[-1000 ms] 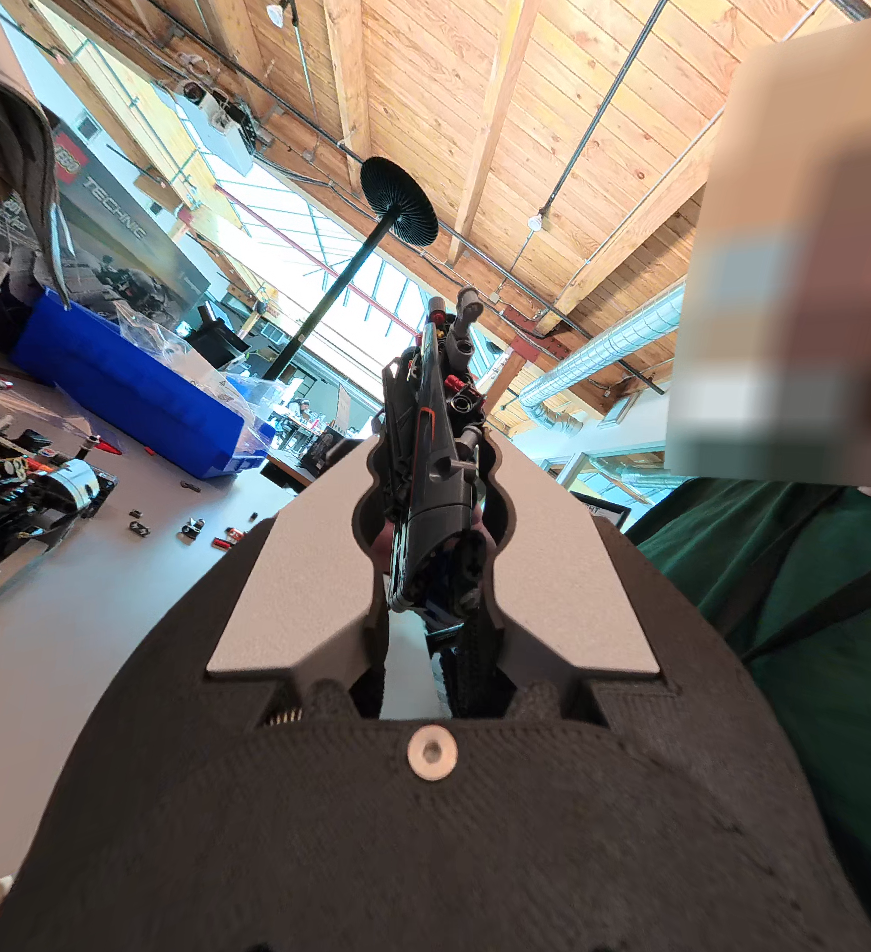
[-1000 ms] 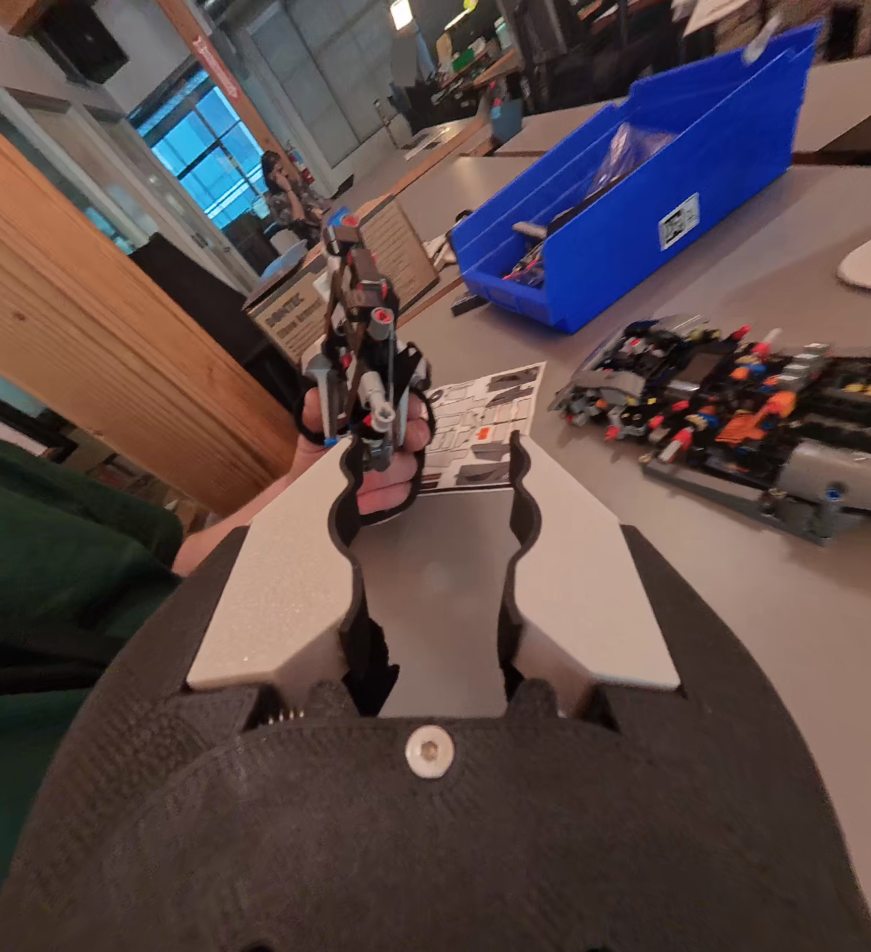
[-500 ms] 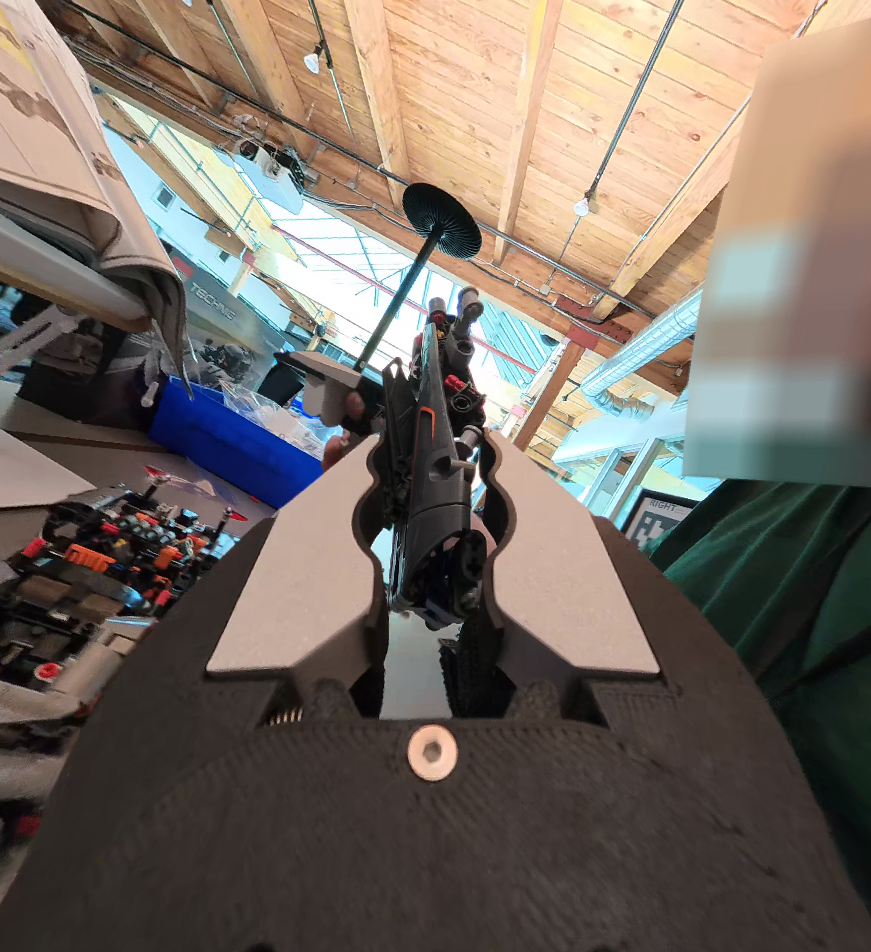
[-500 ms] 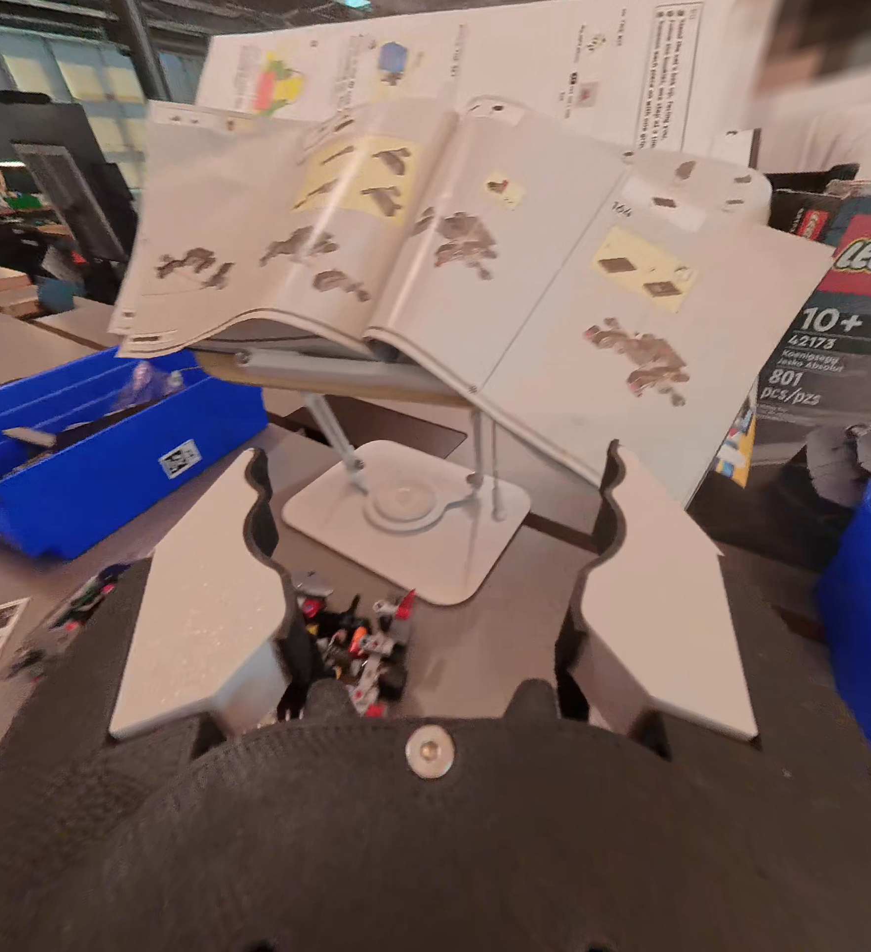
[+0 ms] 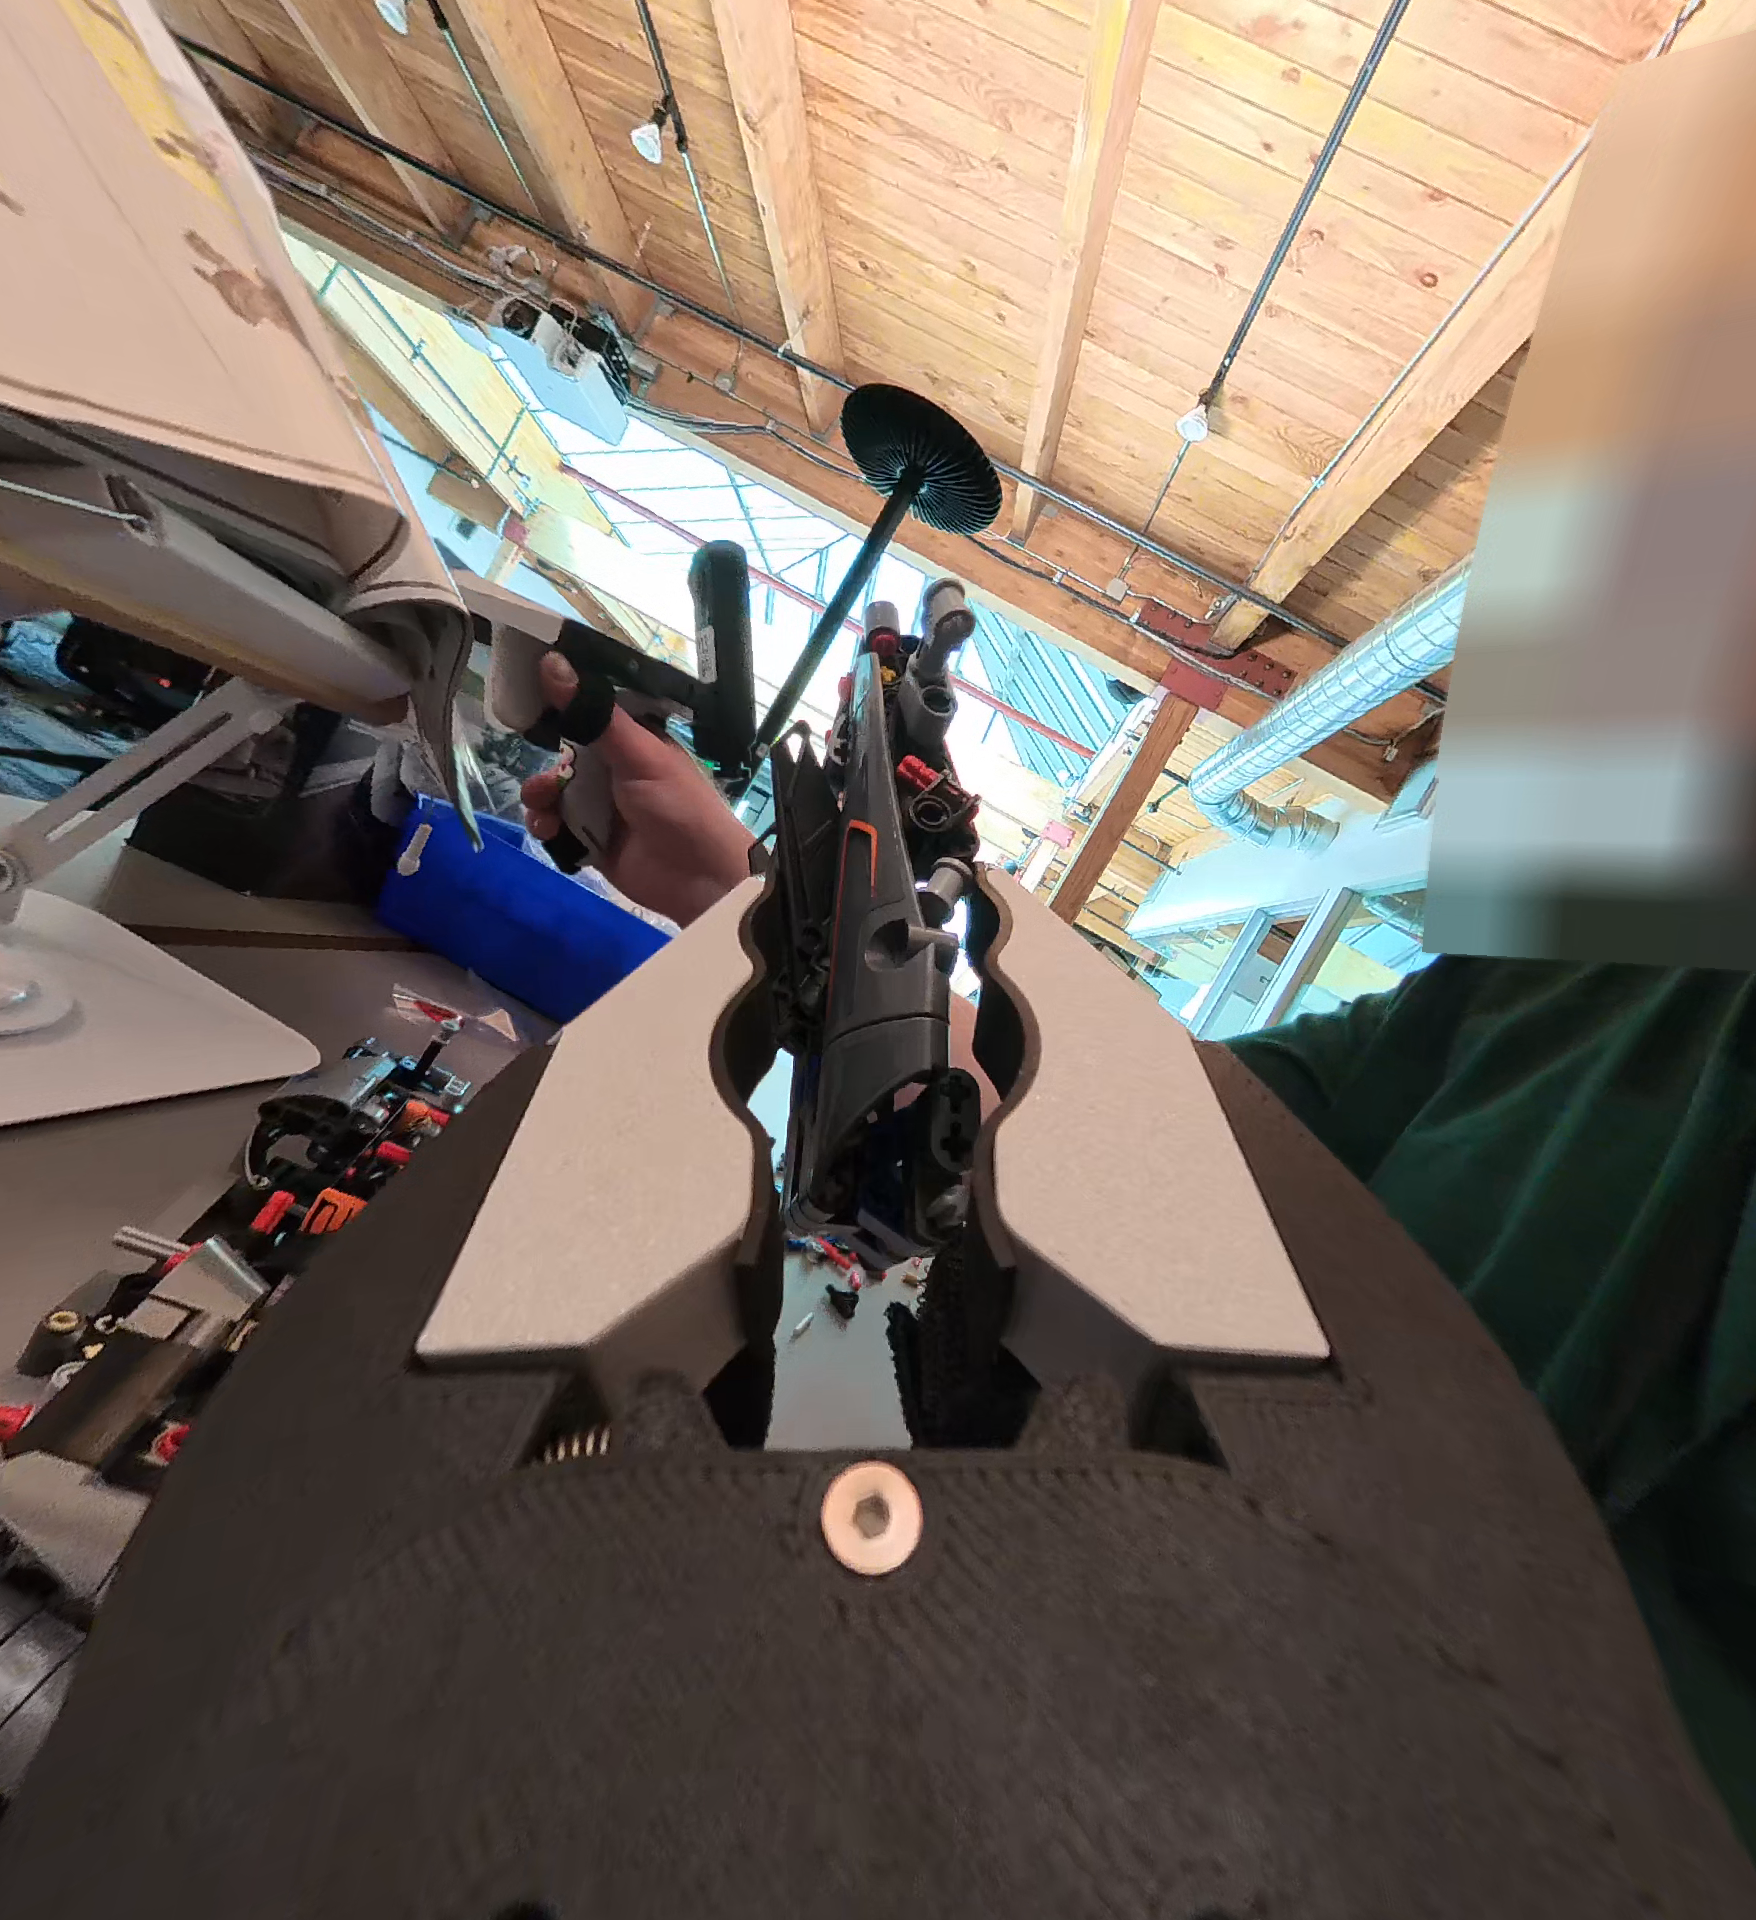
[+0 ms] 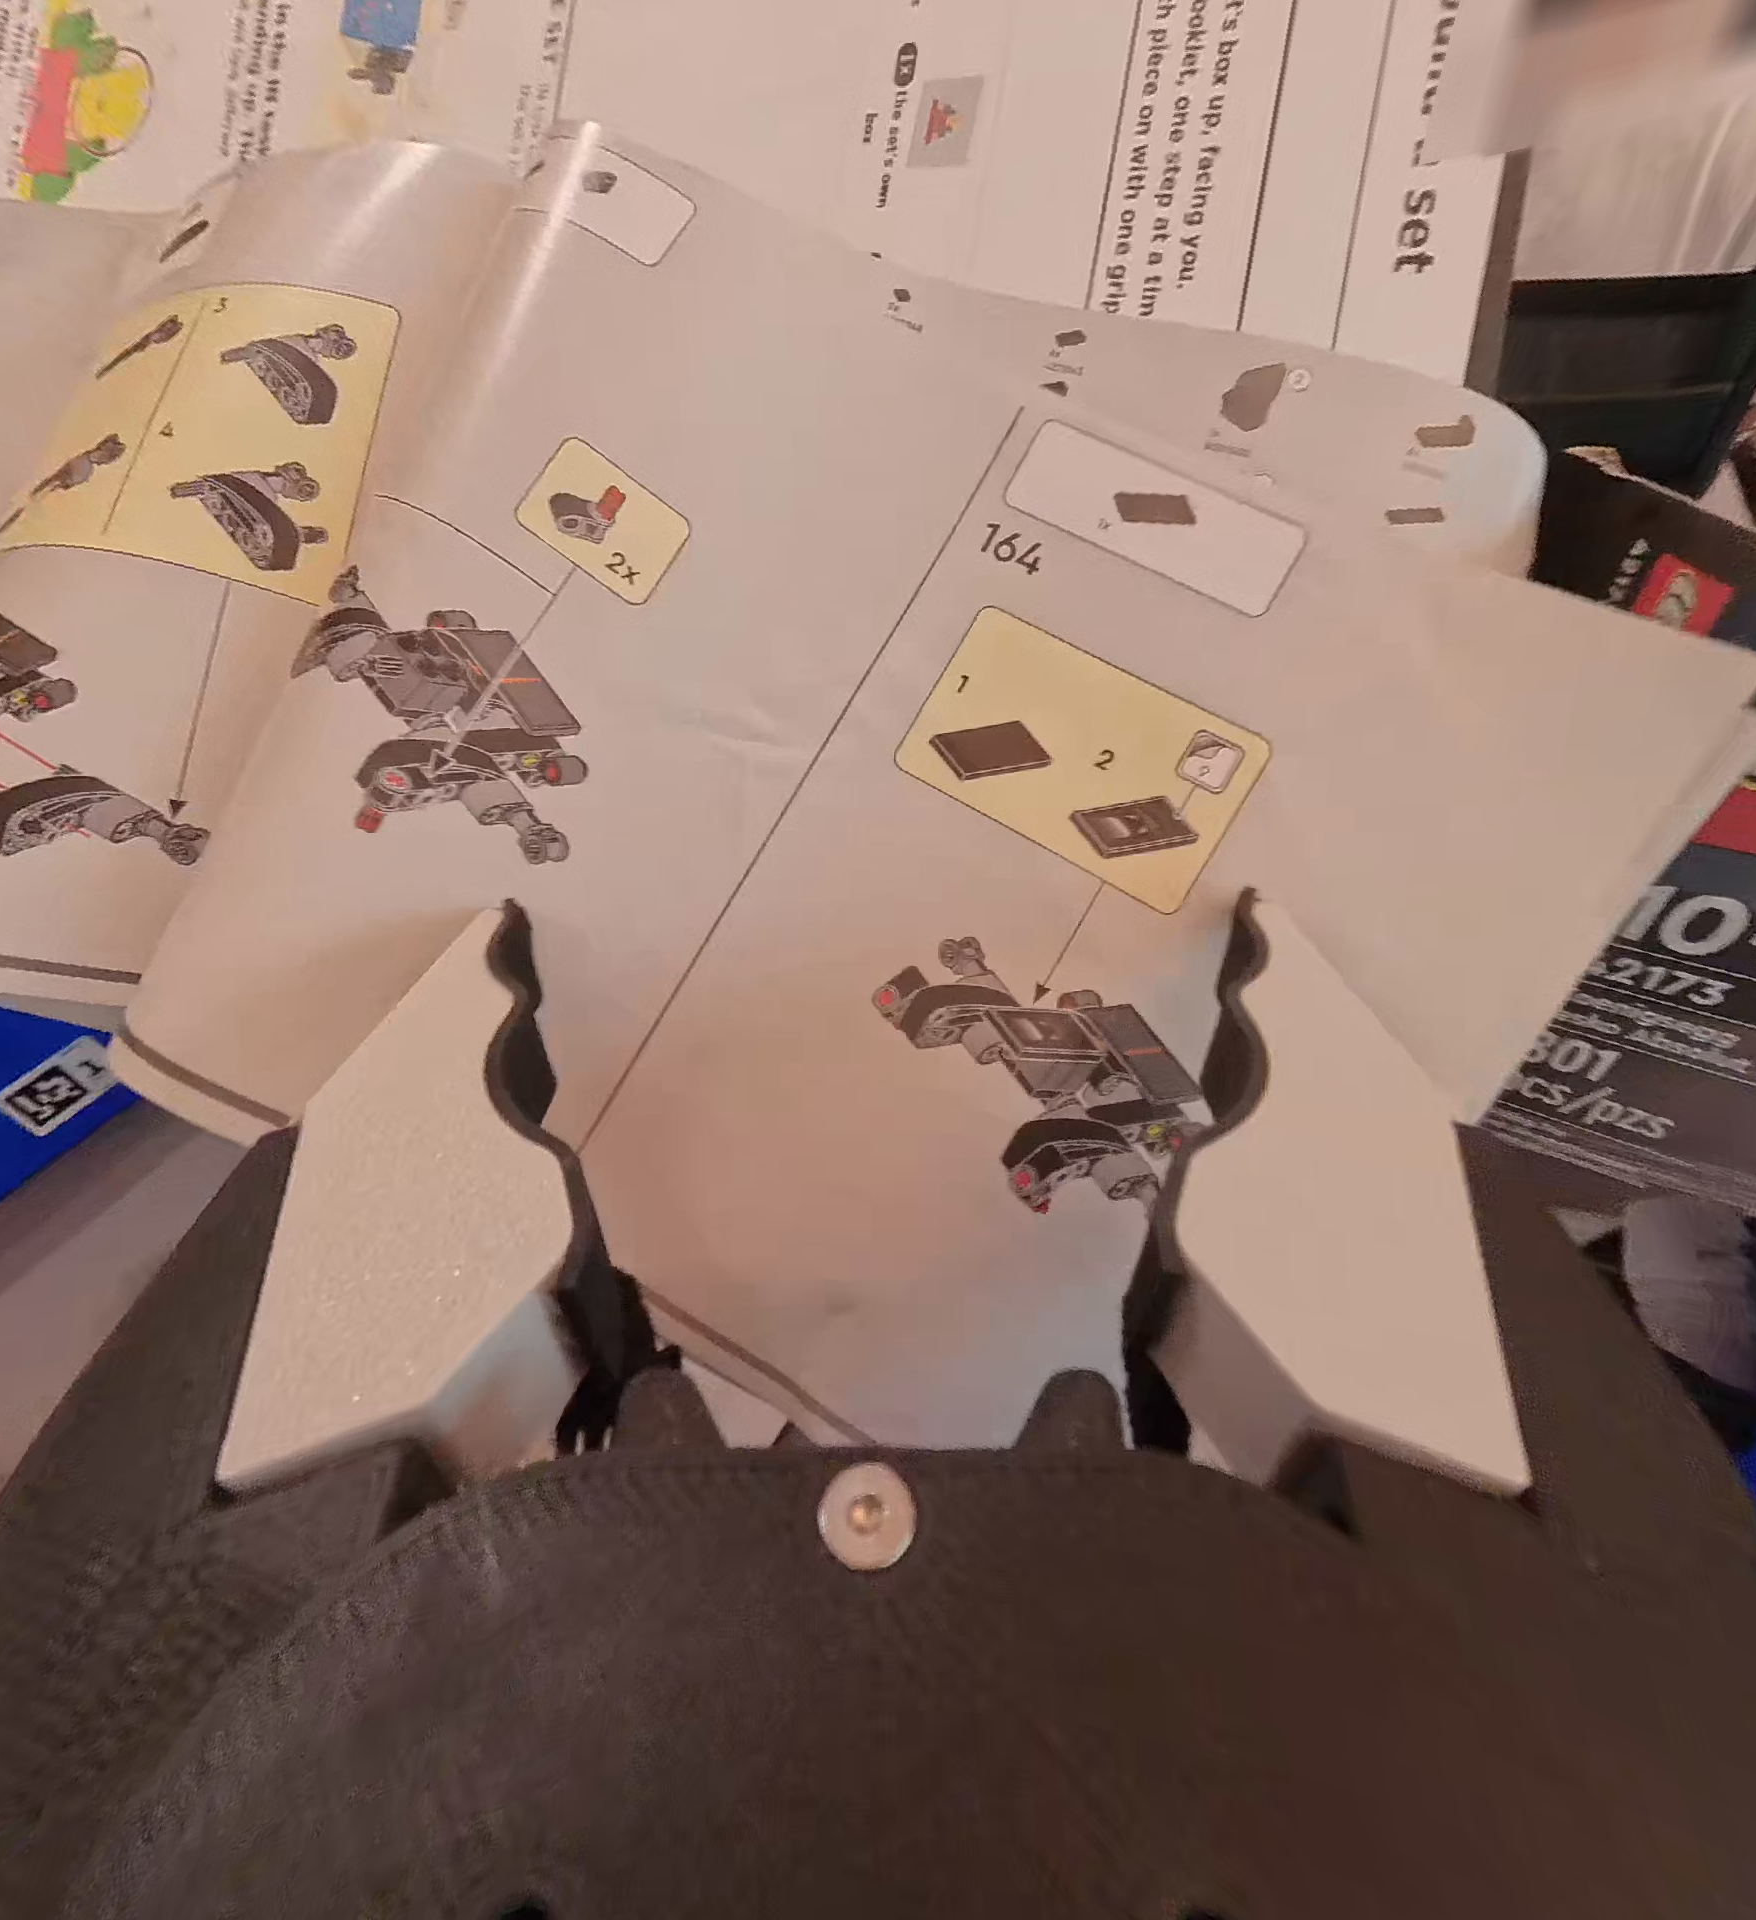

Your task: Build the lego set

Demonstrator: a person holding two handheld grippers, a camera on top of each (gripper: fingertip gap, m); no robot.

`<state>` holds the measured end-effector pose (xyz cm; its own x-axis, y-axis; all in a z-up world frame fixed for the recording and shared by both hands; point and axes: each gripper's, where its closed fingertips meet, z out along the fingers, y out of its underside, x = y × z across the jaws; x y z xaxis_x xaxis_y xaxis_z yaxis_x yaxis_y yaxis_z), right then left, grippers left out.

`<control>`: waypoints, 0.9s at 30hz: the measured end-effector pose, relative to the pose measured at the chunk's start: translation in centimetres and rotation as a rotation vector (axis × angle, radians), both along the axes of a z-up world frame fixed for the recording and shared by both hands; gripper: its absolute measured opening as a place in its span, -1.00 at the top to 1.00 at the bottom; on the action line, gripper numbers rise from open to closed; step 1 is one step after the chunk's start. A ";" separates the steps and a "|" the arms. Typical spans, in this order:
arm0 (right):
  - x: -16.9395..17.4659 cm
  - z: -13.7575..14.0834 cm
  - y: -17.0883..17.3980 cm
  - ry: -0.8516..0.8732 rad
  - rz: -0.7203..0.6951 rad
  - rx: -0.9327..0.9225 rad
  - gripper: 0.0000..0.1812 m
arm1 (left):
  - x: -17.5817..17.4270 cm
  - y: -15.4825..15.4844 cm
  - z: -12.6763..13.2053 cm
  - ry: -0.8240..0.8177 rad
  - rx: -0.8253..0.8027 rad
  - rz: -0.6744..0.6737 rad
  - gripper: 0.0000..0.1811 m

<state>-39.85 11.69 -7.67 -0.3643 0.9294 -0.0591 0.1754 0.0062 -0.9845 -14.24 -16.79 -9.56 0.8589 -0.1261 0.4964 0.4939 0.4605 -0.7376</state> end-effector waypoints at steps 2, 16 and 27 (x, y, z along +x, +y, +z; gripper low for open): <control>-0.1 0.0 -0.4 -0.002 0.035 -0.024 -0.30 | -0.2 -0.1 -0.3 -0.009 0.000 0.002 0.64; 0.5 1.2 -0.8 0.039 0.040 0.025 -0.23 | -0.4 -0.2 -0.7 -0.028 0.005 0.005 0.64; -3.3 1.0 2.0 0.009 0.063 0.037 -0.41 | -0.3 -0.2 -0.6 -0.027 0.010 -0.001 0.65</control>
<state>-43.11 13.71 -6.67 -0.4226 0.9060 -0.0221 0.1651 0.0529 -0.9849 -14.55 -17.02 -10.18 0.8451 -0.1321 0.5181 0.5140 0.4674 -0.7192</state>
